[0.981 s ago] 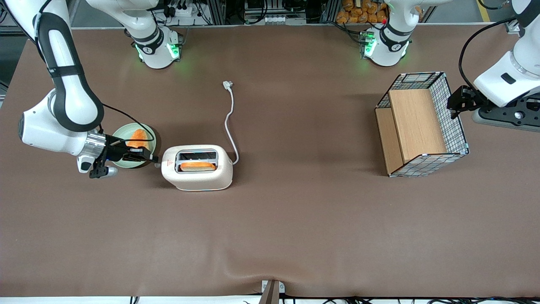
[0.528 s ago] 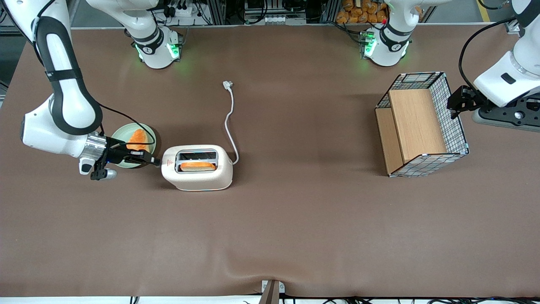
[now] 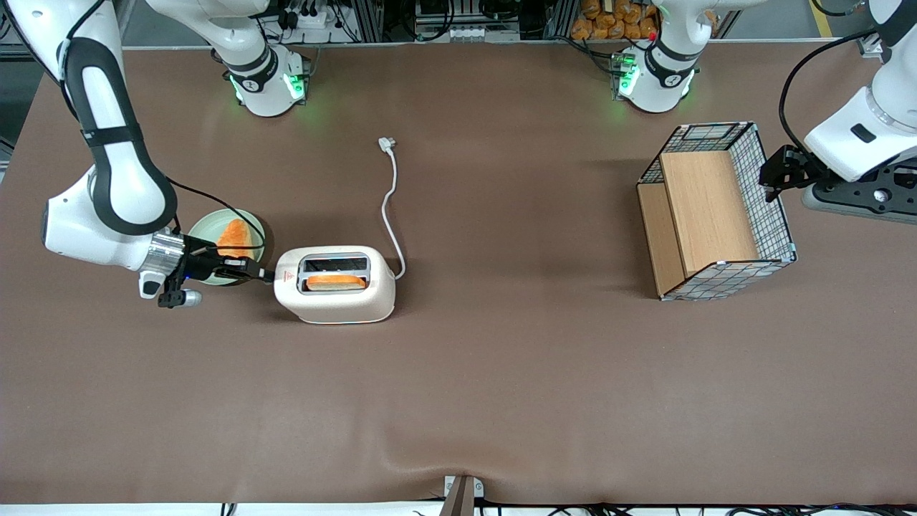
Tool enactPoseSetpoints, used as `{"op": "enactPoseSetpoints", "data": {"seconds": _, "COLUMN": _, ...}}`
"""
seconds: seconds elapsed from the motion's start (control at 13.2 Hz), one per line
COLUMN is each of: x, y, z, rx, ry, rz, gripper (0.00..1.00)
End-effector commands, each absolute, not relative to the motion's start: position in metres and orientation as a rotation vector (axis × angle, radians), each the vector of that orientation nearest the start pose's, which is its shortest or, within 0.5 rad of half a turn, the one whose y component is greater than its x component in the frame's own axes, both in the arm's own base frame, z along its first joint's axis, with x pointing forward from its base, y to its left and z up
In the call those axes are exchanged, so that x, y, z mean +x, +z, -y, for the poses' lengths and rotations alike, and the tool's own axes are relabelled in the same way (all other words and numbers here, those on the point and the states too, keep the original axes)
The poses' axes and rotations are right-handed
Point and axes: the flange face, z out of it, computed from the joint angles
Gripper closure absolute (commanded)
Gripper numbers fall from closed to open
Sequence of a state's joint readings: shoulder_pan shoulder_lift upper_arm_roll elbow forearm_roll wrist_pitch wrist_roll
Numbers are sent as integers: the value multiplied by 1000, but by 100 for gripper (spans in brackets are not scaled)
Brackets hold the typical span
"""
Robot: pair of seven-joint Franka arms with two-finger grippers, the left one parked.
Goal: Press toaster button with right arm
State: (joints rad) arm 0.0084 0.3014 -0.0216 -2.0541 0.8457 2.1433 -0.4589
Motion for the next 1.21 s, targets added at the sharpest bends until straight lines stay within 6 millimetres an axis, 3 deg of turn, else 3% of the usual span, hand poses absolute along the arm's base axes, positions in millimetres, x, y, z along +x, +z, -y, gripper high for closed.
{"op": "enactPoseSetpoints", "data": {"seconds": 0.0, "x": 581, "y": 275, "z": -23, "rx": -2442, "ry": 31, "rz": -133, "gripper": 100}}
{"op": "enactPoseSetpoints", "data": {"seconds": 0.53, "x": 578, "y": 257, "z": -18, "rx": -2384, "ry": 57, "rz": -221, "gripper": 100}}
{"op": "enactPoseSetpoints", "data": {"seconds": 1.13, "x": 574, "y": 221, "z": -17, "rx": -2348, "ry": 87, "rz": -259, "gripper": 100}}
